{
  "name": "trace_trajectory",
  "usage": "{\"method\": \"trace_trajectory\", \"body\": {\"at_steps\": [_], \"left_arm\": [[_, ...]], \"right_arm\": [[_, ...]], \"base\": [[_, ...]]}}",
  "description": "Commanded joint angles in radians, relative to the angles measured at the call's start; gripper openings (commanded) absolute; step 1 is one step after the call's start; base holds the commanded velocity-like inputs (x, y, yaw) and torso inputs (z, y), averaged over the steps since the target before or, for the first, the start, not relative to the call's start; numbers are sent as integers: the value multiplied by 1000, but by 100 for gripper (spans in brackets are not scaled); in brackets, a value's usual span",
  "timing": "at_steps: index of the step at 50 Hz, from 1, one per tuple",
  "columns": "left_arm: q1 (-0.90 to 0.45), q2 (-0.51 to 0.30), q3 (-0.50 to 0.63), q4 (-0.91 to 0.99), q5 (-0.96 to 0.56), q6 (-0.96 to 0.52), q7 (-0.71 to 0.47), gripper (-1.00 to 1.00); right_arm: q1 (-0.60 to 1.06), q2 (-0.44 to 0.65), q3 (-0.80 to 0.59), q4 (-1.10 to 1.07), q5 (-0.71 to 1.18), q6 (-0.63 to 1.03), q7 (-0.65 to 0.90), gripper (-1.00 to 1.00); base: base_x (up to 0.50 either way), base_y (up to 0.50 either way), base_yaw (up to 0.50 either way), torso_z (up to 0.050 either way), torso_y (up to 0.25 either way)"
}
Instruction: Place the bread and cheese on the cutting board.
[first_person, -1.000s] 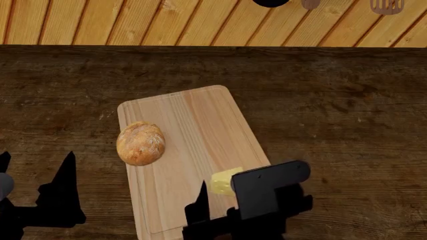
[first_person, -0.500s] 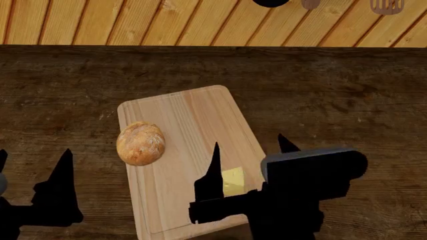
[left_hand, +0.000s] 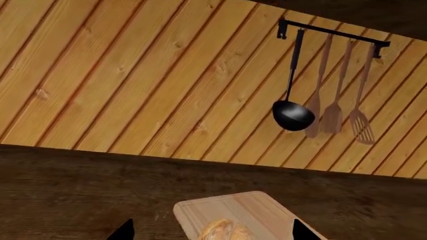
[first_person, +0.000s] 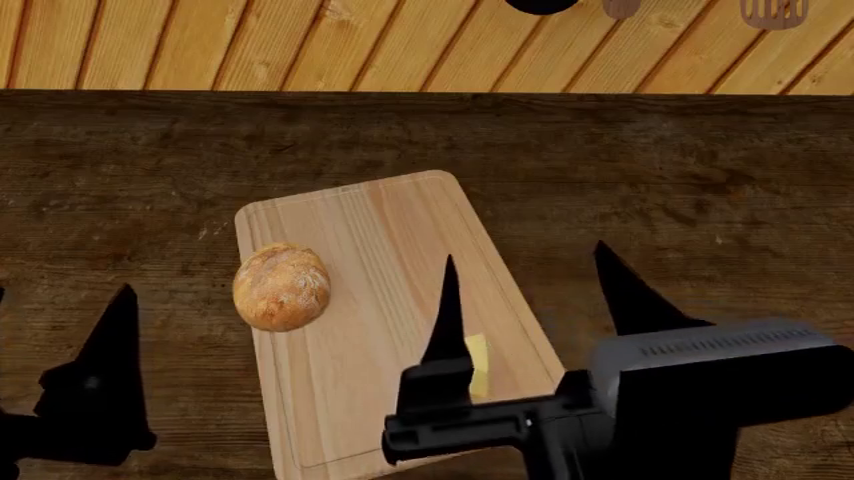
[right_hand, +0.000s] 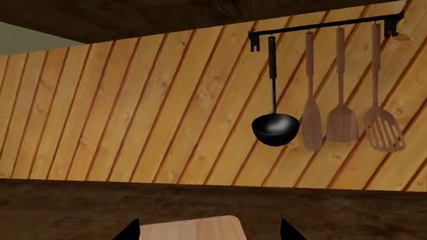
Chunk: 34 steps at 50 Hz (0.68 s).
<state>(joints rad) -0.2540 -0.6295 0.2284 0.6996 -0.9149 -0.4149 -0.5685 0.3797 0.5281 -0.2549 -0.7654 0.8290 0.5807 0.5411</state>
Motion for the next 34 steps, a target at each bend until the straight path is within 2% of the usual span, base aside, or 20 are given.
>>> {"method": "trace_trajectory", "body": {"at_steps": [1,24,34], "left_arm": [[20,-35,-36,91,-39,13,-18,100],[75,-117,-125,264,-118,48,-78,100],[88,-142,-142,320,-147,67,-98,100]], "right_arm": [[-11,32,47,-97,58,10,49,100],[18,129,121,-276,210,32,199,100],[73,327,-66,-281,215,-193,335,100]], "base": [[0,0,0,0,0],[0,0,0,0,0],[0,0,0,0,0]]}}
